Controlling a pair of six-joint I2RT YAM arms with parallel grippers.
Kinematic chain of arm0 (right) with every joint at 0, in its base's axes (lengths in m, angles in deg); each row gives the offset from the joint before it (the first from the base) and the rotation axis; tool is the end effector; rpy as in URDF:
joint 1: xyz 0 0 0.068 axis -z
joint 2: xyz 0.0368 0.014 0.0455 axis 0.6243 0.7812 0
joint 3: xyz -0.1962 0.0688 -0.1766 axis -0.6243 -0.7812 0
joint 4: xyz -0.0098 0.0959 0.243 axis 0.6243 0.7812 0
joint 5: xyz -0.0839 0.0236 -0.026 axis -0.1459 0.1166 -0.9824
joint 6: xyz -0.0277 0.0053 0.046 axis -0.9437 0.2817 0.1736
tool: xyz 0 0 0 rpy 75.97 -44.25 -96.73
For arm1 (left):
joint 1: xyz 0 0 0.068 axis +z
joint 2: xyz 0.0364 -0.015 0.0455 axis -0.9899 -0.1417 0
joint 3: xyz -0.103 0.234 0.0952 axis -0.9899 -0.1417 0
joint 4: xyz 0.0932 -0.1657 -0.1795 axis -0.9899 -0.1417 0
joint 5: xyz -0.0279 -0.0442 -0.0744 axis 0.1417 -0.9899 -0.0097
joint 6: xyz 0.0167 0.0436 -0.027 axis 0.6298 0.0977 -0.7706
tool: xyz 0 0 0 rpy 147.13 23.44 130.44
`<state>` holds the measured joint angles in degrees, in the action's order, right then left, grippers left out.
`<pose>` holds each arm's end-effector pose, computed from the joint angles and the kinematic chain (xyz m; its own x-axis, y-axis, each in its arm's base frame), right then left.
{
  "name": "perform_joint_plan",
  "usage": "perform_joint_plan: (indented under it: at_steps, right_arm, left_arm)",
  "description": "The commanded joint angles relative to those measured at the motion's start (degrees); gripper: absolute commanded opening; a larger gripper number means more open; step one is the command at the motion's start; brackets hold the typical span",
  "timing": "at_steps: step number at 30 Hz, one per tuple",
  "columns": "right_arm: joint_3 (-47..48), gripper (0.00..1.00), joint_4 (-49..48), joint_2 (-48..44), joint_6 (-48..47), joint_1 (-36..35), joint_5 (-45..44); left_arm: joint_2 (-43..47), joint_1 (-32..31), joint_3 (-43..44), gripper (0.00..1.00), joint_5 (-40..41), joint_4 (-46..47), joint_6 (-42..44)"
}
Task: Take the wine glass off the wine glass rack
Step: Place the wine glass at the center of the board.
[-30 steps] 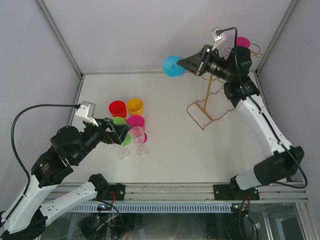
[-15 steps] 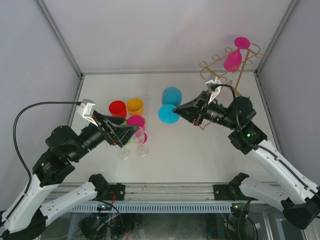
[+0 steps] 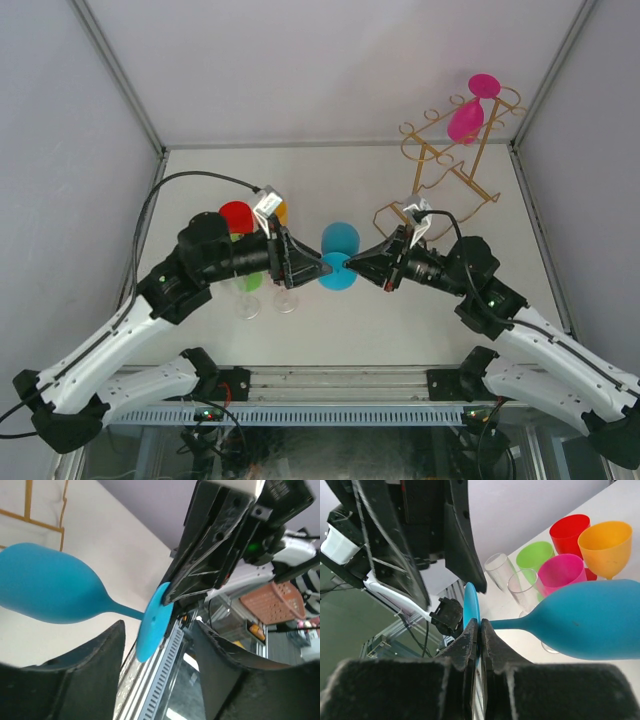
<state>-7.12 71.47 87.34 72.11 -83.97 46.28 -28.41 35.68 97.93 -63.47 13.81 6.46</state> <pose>0.1217 0.1443 0.3559 -0.4524 0.2130 -0.8660 -0.8239 0.2721 0.4972 0.1175 -0.1431 0.4042 -0.5843 -0.1111 -0.8039 0.7387 0.3374 -0.5835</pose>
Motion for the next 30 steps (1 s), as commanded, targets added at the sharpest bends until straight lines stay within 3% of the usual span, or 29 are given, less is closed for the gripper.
perform_joint_plan:
  at_steps: [1, 3, 8, 10, 13, 16, 20, 27, 30]
  right_arm:
    - [-1.04, 0.00, -5.24, -2.02, 3.77, -0.62, -1.77]
    - [-1.53, 0.00, -5.42, -2.71, 4.14, -0.71, -1.81]
    - [-2.17, 0.00, -5.29, -3.92, 4.33, -0.71, -2.22]
    - [-2.22, 0.00, -4.84, -4.14, 4.50, -0.71, -1.84]
    - [-2.22, 0.02, -3.24, -4.88, 4.53, -0.76, -1.61]
    - [-2.20, 0.28, -0.45, -5.83, 4.63, -0.75, -0.76]
    - [-2.22, 0.44, 3.90, -6.60, 5.43, -0.77, 0.83]
    - [-2.20, 0.44, 2.82, -3.12, 10.02, -0.87, 3.16]
    - [-2.22, 0.33, -0.98, -0.77, 11.40, -0.98, 5.03]
  left_arm:
    - [-1.03, -0.20, -1.47, 0.57, -6.04, 4.01, -0.46]
    - [-1.57, -0.23, -1.79, 0.49, -6.28, 4.18, -0.09]
    - [-2.93, -0.29, -1.26, 0.10, -8.26, 3.70, 0.61]
    - [-2.69, -0.27, -0.93, 0.01, -7.75, 3.32, 1.24]
    - [-2.49, -0.32, -0.57, 0.00, -7.70, 3.31, 2.00]
    - [-2.29, -0.32, -0.27, 0.00, -7.76, 3.37, 2.56]
    - [-2.06, -0.32, -0.09, 0.00, -7.67, 3.83, 3.23]
    - [-2.56, -0.32, 0.25, 0.00, -8.35, 5.60, 3.17]
    - [-2.47, -0.32, 0.18, 0.00, -8.01, 6.00, 3.16]
